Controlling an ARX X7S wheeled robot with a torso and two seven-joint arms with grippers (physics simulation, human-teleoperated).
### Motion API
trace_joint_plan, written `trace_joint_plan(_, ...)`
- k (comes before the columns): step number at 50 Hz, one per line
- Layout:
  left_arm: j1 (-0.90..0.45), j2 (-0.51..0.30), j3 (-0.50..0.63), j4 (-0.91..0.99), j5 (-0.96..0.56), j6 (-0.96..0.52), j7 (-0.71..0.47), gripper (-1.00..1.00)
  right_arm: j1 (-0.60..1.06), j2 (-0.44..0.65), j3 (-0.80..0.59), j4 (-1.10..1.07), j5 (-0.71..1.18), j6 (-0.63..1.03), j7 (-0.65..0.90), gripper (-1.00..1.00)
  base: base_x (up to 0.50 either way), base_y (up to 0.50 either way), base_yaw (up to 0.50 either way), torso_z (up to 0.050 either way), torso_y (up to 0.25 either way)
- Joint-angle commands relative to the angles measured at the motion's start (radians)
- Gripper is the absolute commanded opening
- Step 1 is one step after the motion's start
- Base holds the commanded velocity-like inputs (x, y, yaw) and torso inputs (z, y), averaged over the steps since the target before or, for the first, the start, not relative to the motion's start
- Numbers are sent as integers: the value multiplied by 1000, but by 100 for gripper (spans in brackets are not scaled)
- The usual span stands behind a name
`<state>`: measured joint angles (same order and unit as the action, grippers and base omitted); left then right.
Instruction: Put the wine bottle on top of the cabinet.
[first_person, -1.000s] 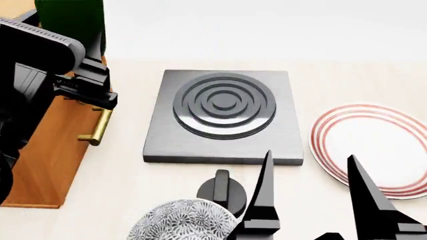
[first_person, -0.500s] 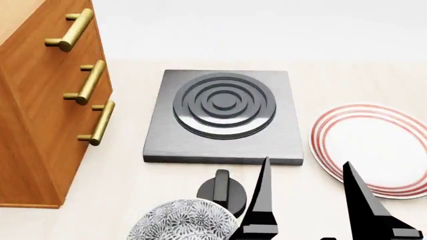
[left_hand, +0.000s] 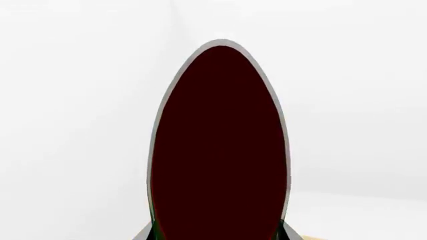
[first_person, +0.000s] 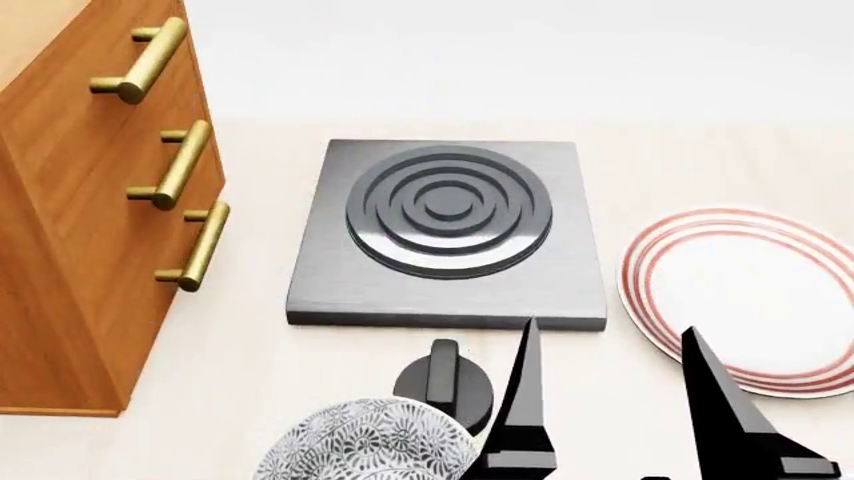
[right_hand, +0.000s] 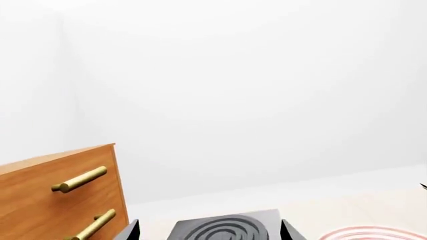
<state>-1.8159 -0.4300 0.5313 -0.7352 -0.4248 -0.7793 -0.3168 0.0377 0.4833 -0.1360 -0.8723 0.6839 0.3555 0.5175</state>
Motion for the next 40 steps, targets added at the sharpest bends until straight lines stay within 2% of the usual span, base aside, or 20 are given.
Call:
trace_joint_plan(1, -5, 57, -36, -75, -5, 83, 45, -100, -12, -20, 18, 8, -28, -12, -27, 100, 0, 0, 0, 0, 0)
trace_joint_plan(13, 64, 56, -79, -51, -56, 59, 39, -100, -14, -13, 16, 1, -24, -10, -19, 100, 0, 0, 0, 0, 1)
trace_joint_plan(15, 83, 51, -47, -32, -57, 29, 81, -100, -12, -13, 13, 1, -24, -8, -18, 100, 0, 0, 0, 0, 0)
trace_joint_plan(22, 150, 43, -115, -2, -111, 27, 44, -100, -12, -13, 7, 4, -26, -8, -17, 100, 0, 0, 0, 0, 1)
trace_joint_plan(40, 282, 21, -142, 47, -140, 14, 6, -100, -10, -13, -7, 15, -34, -15, -19, 100, 0, 0, 0, 1, 1)
